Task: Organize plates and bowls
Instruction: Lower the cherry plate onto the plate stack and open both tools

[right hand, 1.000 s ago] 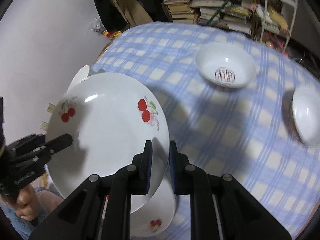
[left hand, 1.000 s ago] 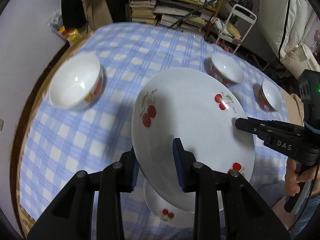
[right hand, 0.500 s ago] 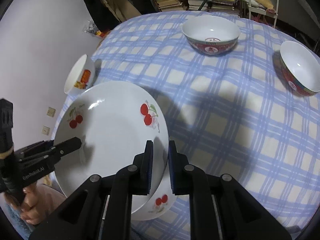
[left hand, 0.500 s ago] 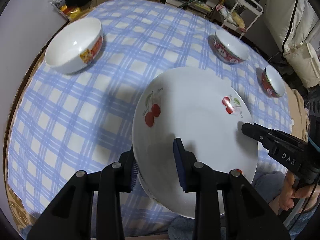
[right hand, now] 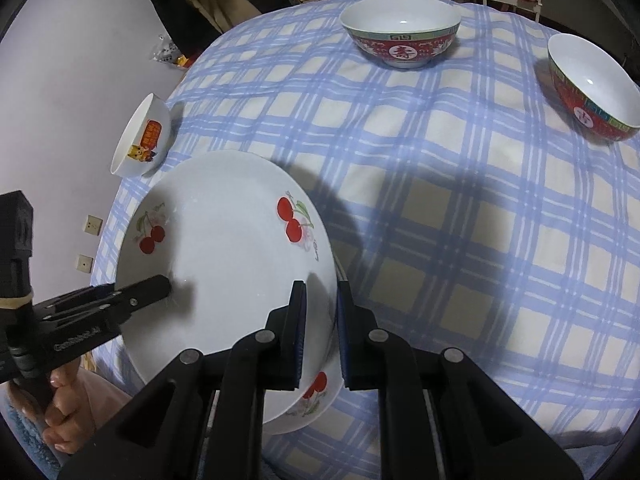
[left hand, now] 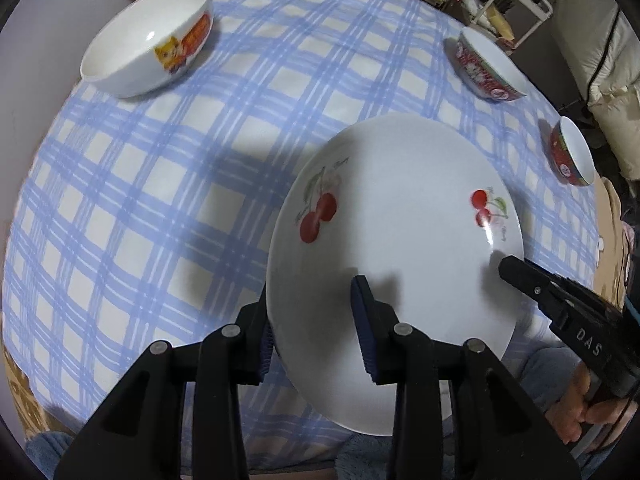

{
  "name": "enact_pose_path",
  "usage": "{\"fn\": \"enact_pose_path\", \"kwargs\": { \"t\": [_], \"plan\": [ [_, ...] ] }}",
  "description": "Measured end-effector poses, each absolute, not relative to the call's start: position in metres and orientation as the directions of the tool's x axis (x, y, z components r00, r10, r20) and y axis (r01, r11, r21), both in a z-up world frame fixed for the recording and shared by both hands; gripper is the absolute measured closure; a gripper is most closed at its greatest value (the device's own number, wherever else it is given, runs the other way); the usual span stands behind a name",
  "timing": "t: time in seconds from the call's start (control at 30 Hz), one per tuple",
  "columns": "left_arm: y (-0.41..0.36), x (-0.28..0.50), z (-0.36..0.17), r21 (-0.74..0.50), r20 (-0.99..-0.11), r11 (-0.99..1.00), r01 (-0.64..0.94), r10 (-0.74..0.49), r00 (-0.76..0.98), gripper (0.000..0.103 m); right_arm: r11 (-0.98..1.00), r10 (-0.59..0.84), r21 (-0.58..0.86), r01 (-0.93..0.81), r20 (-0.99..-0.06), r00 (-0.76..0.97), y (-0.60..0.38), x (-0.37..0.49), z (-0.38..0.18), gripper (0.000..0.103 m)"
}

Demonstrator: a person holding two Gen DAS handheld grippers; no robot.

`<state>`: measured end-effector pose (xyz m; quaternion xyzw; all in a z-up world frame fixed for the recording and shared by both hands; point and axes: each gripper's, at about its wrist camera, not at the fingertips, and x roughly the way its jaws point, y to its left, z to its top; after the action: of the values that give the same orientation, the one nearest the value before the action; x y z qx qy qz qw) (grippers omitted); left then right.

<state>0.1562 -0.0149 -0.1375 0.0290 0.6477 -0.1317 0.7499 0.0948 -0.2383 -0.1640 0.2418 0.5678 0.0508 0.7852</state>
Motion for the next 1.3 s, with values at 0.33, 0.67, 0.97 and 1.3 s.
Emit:
{"fn": "enact_pose_path", "kwargs": {
  "t": [0.33, 0.67, 0.97, 1.3],
  "plan": [
    [-0.018, 0.16, -0.15, -0.041, -0.989, 0.974, 0.222, -0.07, 0.128, 0.07, 0.93, 0.247, 0.328, 0.168, -0.893, 0.376, -0.22, 0.092, -0.162, 0.093],
    [-0.022, 0.148, -0.142, -0.002, -0.988, 0.969, 0.245, -0.039, 0.146, 0.07, 0.939, 0.21, 0.297, 0.173, -0.894, 0.395, -0.22, 0.084, -0.159, 0.093],
    [-0.019, 0.136, -0.136, 0.041, -0.986, 0.972, 0.232, 0.002, 0.167, 0.07, 0.937, 0.186, 0.281, 0.207, -0.904, 0.385, -0.223, 0.079, -0.169, 0.093],
    [-0.015, 0.121, -0.113, 0.066, -0.97, 0.971, 0.228, 0.009, 0.242, 0.068, 0.937, 0.161, 0.281, 0.208, -0.875, 0.456, -0.227, 0.064, -0.146, 0.092]
  ]
}}
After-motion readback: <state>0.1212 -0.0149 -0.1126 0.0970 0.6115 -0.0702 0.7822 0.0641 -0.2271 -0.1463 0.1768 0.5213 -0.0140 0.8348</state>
